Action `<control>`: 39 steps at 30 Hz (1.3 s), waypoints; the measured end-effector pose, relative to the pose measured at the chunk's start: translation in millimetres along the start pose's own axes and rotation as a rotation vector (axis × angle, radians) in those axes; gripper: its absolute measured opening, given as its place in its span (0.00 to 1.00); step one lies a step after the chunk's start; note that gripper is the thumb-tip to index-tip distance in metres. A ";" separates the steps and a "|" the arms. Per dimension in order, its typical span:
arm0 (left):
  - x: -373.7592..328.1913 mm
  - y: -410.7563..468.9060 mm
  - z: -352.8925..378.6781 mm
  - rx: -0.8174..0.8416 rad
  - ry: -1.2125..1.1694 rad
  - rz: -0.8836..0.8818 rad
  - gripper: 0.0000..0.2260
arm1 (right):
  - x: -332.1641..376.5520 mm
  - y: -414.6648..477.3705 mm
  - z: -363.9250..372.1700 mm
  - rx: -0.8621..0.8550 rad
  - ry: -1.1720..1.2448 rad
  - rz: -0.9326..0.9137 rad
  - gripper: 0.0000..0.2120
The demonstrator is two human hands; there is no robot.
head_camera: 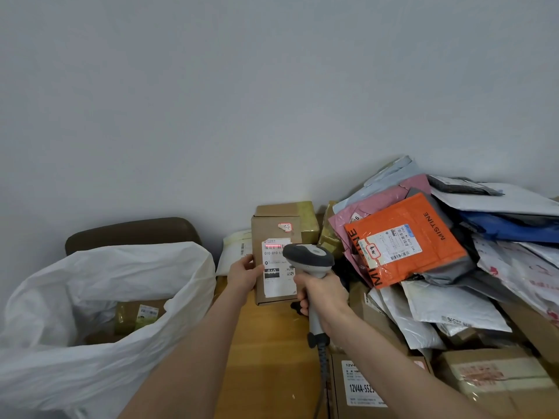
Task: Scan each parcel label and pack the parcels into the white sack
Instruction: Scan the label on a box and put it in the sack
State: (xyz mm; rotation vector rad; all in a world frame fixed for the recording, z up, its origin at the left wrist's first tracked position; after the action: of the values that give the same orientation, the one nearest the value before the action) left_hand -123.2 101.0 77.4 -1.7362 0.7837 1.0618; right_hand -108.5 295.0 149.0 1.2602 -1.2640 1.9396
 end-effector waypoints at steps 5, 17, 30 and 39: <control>-2.1 -12.2 -8.0 -0.034 -0.021 -0.016 0.22 | 0.1 5.0 7.3 0.069 0.023 -0.008 0.04; 21.8 -68.1 -147.3 -0.299 -0.163 -0.114 0.17 | 10.9 53.7 131.4 0.370 -0.093 0.062 0.06; 128.1 -22.2 -393.6 -0.338 -0.334 -0.562 0.13 | -44.6 170.3 351.7 0.462 -0.213 0.441 0.11; 229.2 57.6 -421.6 -0.205 -0.205 -0.731 0.17 | -106.1 239.1 403.5 0.399 -0.236 0.550 0.06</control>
State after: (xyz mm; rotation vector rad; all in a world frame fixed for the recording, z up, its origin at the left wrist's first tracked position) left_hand 57.9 -323.1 -67.2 -1.8257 -0.1104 0.7994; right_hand -76.8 -163.7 8.2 1.4770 -1.5099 2.5935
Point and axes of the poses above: each hand's wrist, its own y-axis towards the middle knuckle, its own z-axis out of the palm, x = y × z, the point moved 2 cm from there along y, towards the middle knuckle, and after that the axes turned 13 degrees about x, right-handed, at the moved point
